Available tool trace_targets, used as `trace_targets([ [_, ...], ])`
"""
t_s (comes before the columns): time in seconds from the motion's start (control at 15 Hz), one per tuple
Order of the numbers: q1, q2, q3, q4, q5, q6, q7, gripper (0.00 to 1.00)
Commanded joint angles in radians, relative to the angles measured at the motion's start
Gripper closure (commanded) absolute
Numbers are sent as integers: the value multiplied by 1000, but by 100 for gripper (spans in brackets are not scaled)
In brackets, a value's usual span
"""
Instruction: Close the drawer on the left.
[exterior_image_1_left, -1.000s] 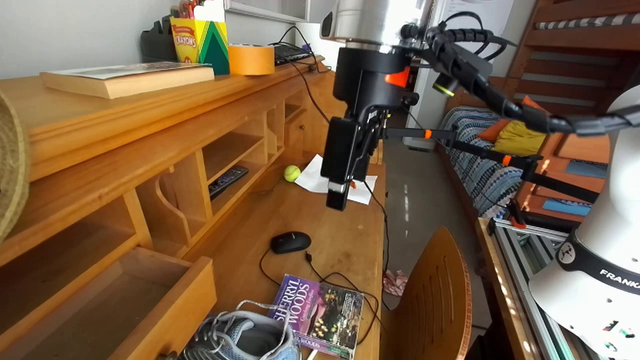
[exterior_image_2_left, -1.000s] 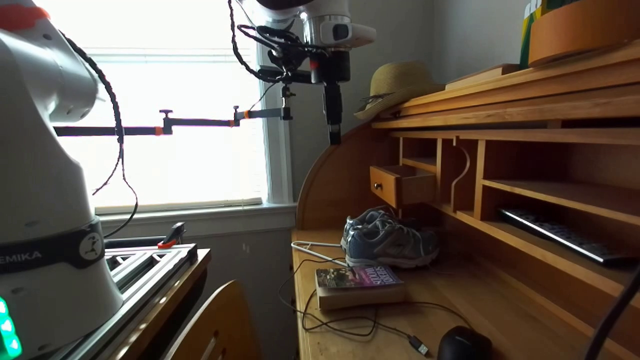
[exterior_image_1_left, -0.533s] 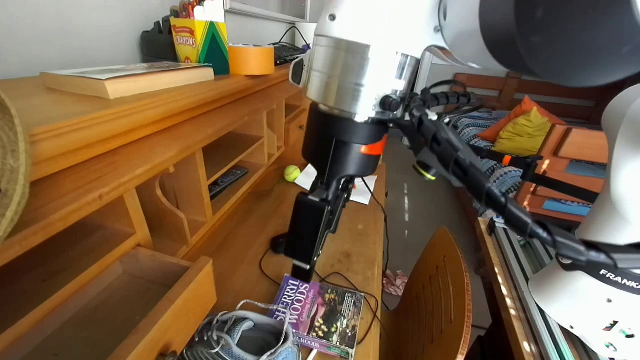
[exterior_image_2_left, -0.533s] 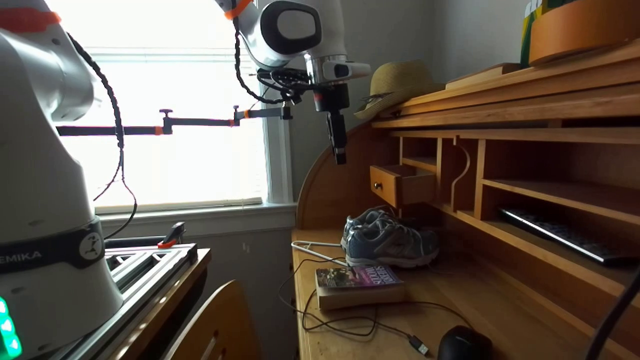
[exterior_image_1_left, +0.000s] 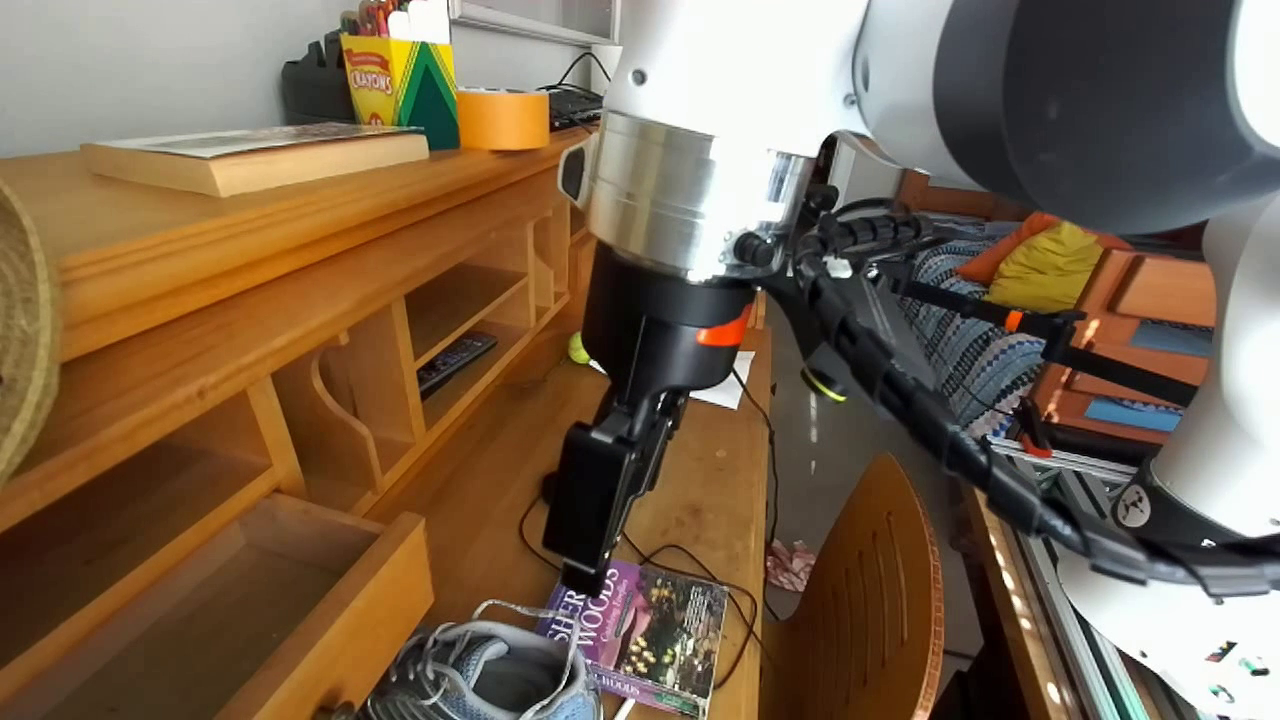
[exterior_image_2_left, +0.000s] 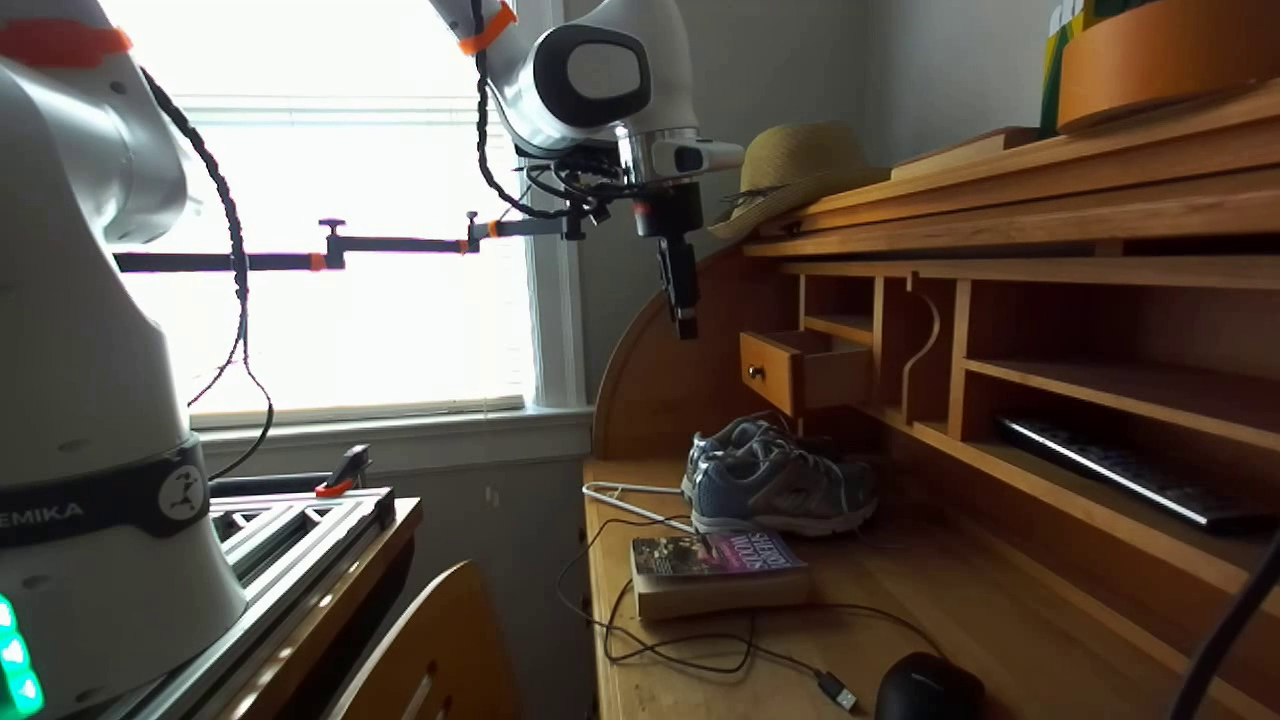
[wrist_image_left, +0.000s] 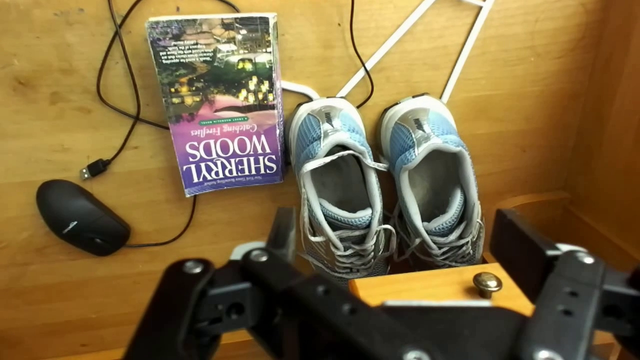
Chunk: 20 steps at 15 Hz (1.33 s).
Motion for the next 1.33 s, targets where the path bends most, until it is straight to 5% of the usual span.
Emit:
trace_targets([
  [0.0, 18, 21, -12, 12, -16, 9, 20, 0],
  [0.53, 76, 212, -9, 141, -190, 86, 194, 0],
  [1.27, 245, 427, -152, 360, -389, 95, 413, 0],
])
